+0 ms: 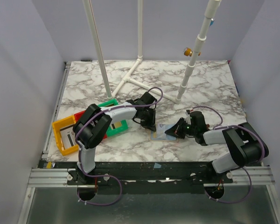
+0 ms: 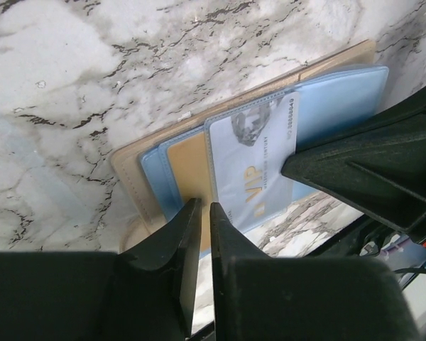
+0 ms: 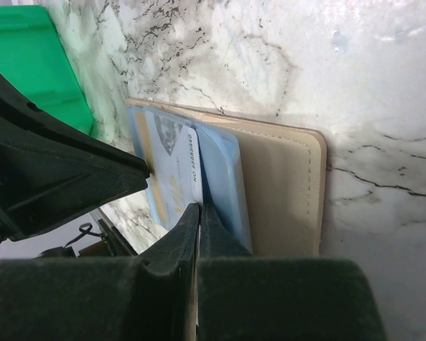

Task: Take the credit cards out of the card holder
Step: Remove the credit card from the card holder.

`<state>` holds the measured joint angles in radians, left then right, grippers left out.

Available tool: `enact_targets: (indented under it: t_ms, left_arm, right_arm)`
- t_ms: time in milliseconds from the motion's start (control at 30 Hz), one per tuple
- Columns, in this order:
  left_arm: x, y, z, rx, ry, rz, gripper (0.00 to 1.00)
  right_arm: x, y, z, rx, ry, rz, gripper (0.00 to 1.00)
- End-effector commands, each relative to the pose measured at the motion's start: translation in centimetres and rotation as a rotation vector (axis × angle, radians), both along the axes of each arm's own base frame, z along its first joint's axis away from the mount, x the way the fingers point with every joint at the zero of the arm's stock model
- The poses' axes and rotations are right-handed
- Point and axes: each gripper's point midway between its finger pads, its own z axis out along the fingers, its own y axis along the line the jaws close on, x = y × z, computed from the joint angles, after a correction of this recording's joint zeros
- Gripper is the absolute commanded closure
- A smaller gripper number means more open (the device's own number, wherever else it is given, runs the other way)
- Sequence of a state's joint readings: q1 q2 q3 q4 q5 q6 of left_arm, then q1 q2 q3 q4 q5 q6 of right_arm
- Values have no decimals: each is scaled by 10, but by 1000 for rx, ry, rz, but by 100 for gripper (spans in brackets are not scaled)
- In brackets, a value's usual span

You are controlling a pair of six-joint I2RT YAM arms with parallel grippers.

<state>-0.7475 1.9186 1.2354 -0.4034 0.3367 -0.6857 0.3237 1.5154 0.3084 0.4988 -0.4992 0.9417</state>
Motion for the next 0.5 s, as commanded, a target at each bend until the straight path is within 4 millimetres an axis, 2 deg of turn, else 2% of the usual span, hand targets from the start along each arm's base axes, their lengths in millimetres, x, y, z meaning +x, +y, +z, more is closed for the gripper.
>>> enact_targets:
  t_ms: [0, 133, 233, 467]
  left_arm:
    - [-6, 7, -8, 39, 10, -11, 91]
    - [-7, 0, -2, 13, 2, -35, 94]
    - [-9, -7, 3, -12, 5, -49, 94]
    - [-8, -21, 16, -53, -11, -71, 94]
  right_arm:
    - [-18, -38, -43, -233, 120, -85, 99]
    - [-13, -53, -39, -319, 111, -127, 99]
    - [-10, -54, -34, -326, 100, -128, 99]
    - [-14, -53, -40, -326, 120, -118, 99]
